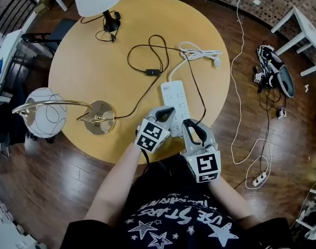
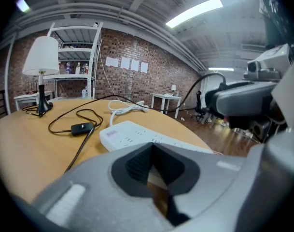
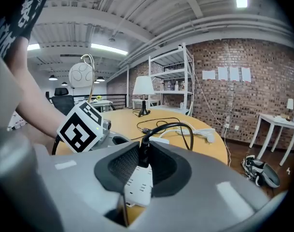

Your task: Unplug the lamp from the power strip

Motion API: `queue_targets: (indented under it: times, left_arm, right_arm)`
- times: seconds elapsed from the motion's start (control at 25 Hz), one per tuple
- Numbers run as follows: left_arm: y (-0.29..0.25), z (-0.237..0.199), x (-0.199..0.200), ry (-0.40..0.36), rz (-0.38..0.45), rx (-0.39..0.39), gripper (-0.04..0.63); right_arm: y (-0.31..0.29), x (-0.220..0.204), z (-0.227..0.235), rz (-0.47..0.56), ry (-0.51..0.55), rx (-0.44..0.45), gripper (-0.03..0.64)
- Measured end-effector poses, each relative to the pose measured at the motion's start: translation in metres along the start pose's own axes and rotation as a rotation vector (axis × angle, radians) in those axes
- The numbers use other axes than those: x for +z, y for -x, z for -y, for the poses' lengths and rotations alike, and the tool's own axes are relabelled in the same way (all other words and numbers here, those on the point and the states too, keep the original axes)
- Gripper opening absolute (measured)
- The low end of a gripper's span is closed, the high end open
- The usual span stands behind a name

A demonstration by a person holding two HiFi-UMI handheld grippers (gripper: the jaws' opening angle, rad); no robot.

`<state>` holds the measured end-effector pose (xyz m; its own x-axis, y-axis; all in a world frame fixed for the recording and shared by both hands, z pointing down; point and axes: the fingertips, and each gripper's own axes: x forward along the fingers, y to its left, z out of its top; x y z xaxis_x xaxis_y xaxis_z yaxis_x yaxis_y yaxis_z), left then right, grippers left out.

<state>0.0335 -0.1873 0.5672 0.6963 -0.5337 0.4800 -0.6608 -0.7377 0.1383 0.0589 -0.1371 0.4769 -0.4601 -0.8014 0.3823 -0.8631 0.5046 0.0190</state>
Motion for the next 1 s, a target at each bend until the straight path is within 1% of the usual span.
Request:
queue_targets:
  times: [0.08,0.16,0.28,0.4,0.48,0.56,0.64,0.72,0.84,1.0]
  left_arm:
    - [0.003,0.001,0.002,0.053,0.001,0.005,0.002]
    - [0.01,-0.001,0.01,0.091,0.026,0.028,0.002]
    - [0.029,-0.006,0.033,0.123,0.099,0.066,0.002]
    - [0.054,-0.009,0.063,0.148,0.196,0.105,0.003]
    - [0.075,-0.011,0.084,0.134,0.259,0.141,0.002]
    - [0.097,-0.011,0.104,0.089,0.312,0.187,0.002]
    - [0.118,-0.007,0.12,0.04,0.354,0.235,0.003]
    - [0.138,-0.002,0.129,0.023,0.387,0.275,0.003]
    - [0.156,0.002,0.133,0.038,0.401,0.308,0.003]
    - [0.163,0.008,0.135,0.037,0.412,0.318,0.003]
  right_arm:
    - [0.002,0.006,0.003,0.017,0.0,-0.004,0.064]
    - [0.005,0.014,0.005,0.04,0.0,-0.001,0.064]
    - [0.01,0.028,0.005,0.08,0.002,0.022,0.064]
    - [0.014,0.047,0.006,0.13,-0.019,0.05,0.064]
    - [0.018,0.066,0.006,0.176,-0.03,0.073,0.064]
    - [0.021,0.085,0.004,0.225,-0.035,0.101,0.064]
    - [0.026,0.103,0.0,0.269,-0.04,0.131,0.064]
    - [0.032,0.117,-0.005,0.303,-0.047,0.163,0.064]
    - [0.033,0.132,-0.012,0.34,-0.053,0.21,0.064]
    - [0.028,0.135,-0.017,0.345,-0.043,0.247,0.064]
